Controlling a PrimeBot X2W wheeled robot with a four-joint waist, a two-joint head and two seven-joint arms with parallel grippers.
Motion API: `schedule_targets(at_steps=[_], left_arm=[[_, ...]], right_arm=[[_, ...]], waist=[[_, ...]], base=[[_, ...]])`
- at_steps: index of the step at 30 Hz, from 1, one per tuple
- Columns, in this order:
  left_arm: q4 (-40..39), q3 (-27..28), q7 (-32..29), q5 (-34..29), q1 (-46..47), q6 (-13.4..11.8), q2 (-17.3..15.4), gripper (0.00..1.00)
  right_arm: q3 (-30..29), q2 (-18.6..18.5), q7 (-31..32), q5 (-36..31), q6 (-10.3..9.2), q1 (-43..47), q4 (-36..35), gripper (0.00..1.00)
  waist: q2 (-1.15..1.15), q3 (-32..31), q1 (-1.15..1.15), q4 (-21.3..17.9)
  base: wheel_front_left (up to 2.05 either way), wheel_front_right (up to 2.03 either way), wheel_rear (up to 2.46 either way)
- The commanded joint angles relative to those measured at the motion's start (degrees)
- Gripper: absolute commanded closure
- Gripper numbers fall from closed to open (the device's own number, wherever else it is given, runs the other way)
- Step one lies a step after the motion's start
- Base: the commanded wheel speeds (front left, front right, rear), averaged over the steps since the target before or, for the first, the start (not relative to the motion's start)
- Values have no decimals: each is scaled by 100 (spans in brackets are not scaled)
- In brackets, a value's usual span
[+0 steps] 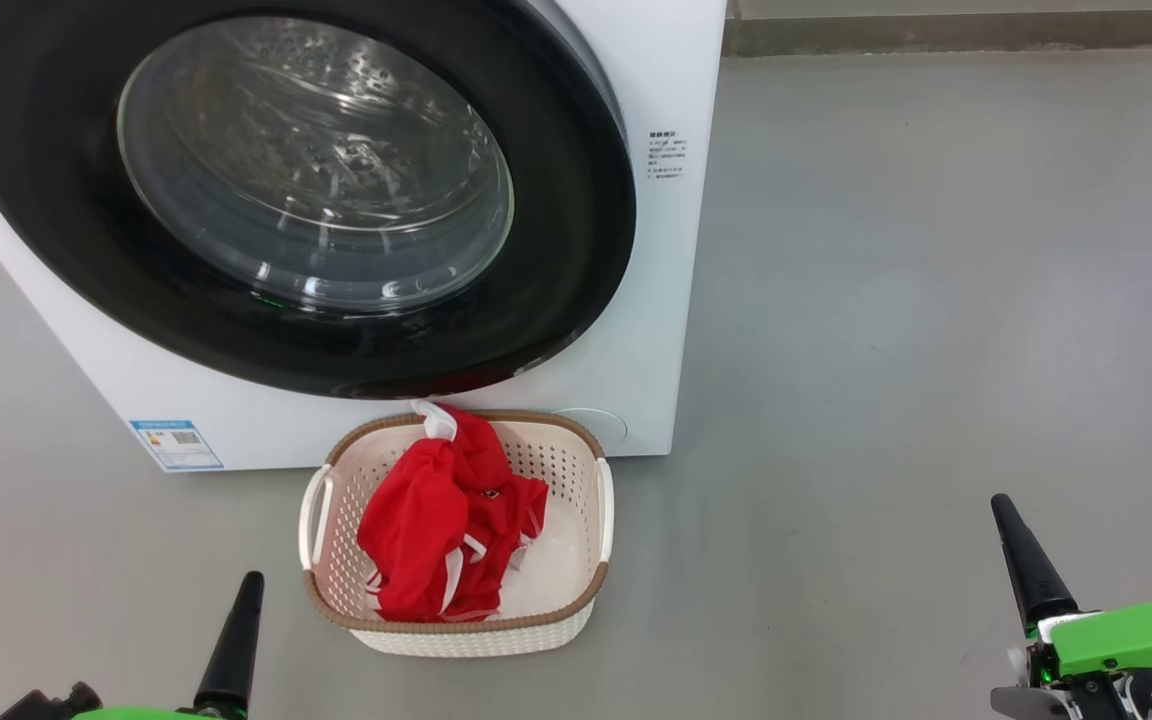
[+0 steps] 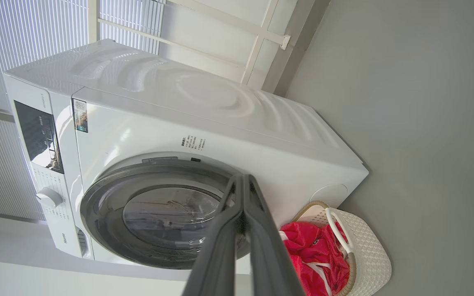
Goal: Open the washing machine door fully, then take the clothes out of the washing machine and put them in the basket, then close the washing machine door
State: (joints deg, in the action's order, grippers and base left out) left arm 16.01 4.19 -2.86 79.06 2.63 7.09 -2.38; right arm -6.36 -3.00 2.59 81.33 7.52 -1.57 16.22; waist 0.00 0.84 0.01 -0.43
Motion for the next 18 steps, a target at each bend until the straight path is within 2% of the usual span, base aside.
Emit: schedule_targets(at_steps=[1, 18], left_arm=[[-166, 187, -49, 157, 249, 34, -53, 100], [-192, 228, -319, 1141, 340, 39, -50, 100]], right_arm=[[82, -44, 43, 144, -2, -279, -177, 100], [27, -19, 316, 971, -3, -432, -215, 100]], waist=[[0, -4, 0, 3], [0, -57, 0, 37]], base=[[0, 0, 0], [0, 0, 0]])
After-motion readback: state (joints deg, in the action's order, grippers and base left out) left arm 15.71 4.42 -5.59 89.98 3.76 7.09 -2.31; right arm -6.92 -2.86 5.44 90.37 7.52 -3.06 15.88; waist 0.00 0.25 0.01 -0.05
